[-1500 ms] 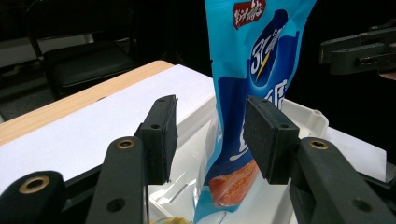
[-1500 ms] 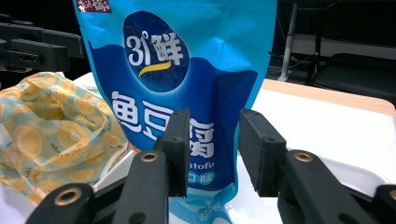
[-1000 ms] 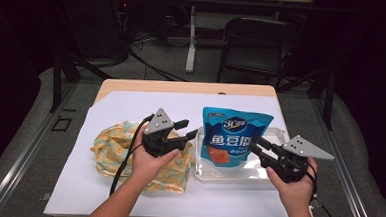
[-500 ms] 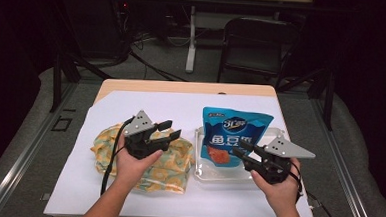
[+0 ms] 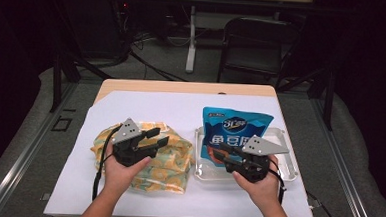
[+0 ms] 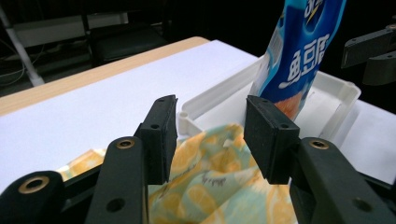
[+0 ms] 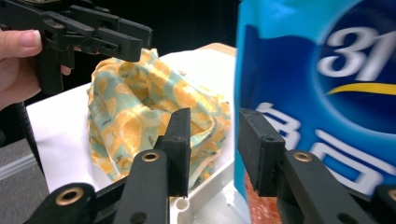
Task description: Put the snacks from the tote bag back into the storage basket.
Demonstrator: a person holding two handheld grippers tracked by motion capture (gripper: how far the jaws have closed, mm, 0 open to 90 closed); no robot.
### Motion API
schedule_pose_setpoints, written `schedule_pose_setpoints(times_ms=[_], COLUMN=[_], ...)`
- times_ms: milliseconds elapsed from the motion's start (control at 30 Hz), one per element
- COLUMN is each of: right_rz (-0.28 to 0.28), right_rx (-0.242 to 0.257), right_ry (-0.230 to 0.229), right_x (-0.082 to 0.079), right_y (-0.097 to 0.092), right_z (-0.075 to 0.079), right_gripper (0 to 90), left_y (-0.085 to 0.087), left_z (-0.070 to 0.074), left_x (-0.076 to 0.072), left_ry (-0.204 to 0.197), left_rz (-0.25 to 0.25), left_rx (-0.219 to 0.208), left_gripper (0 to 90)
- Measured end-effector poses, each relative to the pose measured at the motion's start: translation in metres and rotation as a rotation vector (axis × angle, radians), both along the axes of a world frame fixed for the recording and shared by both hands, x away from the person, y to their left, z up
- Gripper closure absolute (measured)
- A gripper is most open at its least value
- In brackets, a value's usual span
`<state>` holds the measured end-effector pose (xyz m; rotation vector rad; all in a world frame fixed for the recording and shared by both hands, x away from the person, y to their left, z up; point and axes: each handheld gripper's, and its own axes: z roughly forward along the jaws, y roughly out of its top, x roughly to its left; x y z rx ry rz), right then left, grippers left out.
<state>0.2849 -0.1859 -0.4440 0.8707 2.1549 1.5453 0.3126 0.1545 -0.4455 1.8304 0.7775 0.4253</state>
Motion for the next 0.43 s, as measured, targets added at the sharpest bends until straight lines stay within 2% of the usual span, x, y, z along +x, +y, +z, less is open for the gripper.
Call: schedule_pose_setpoints(times_ms=[100,433], right_rz=[0.021,0.033], right_rx=[-0.008,-0.014], right_ry=[0.007,0.02], right_x=[0.002,0.008], right_y=[0.006,0.013], right_z=[-0.003,-0.009], right_gripper=[64.2,60.0], left_y=[0.006,0.023], left_z=[-0.002,-0.001], left_x=[0.0,-0.002], left_ry=[0.004,0.004], left_rz=[0.015,0.063], left_rx=[0.0,-0.021], left_gripper=[54.1,53.3])
